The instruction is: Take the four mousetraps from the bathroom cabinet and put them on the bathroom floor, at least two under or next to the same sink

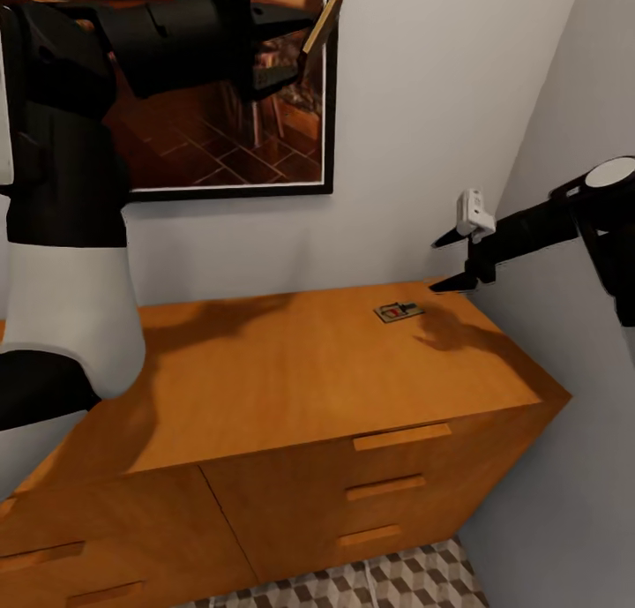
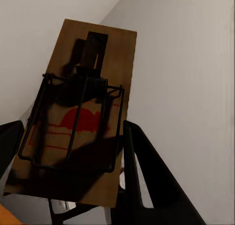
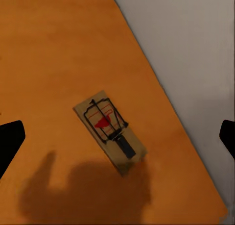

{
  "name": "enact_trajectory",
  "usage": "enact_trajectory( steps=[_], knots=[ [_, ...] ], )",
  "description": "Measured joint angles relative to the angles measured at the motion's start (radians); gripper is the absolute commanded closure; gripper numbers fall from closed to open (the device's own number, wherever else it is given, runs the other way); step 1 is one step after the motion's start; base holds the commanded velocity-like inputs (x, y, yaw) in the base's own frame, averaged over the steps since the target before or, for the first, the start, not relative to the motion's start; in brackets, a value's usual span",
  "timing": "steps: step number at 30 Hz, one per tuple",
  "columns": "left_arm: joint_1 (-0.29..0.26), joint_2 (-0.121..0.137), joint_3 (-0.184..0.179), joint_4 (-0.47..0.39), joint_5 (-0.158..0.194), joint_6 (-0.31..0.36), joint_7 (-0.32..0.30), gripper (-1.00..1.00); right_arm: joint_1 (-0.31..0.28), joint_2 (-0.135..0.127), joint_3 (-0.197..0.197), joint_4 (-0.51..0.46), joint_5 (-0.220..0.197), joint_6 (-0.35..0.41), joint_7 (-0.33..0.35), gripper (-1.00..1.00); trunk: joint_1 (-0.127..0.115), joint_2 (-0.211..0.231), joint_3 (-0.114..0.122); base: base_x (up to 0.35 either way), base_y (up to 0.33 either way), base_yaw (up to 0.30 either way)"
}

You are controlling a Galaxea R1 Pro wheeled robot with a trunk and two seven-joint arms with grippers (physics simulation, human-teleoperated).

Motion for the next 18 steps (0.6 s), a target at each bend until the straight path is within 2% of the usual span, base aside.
enact_trajectory(
  steps=[7,15,18],
  knots=[
    [0.009,0.036,0.030,-0.011,0.052,-0.002,-0.031,1.00,-0.039,0.039,-0.039,-0.006,-0.039,0.039,-0.028,-1.00,0.000,0.000,0.000,0.003,0.004,0.000],
    [0.009,0.039,0.031,-0.009,0.115,-0.002,-0.050,1.00,-0.085,0.084,-0.084,0.010,-0.084,0.084,-0.073,-1.00,0.000,0.000,0.000,0.000,0.000,0.000],
    [0.010,0.039,0.030,-0.009,0.138,-0.001,-0.048,1.00,-0.068,0.101,-0.101,-0.006,-0.101,0.101,-0.090,-1.00,0.000,0.000,0.000,0.000,0.000,0.000]
  ],
)
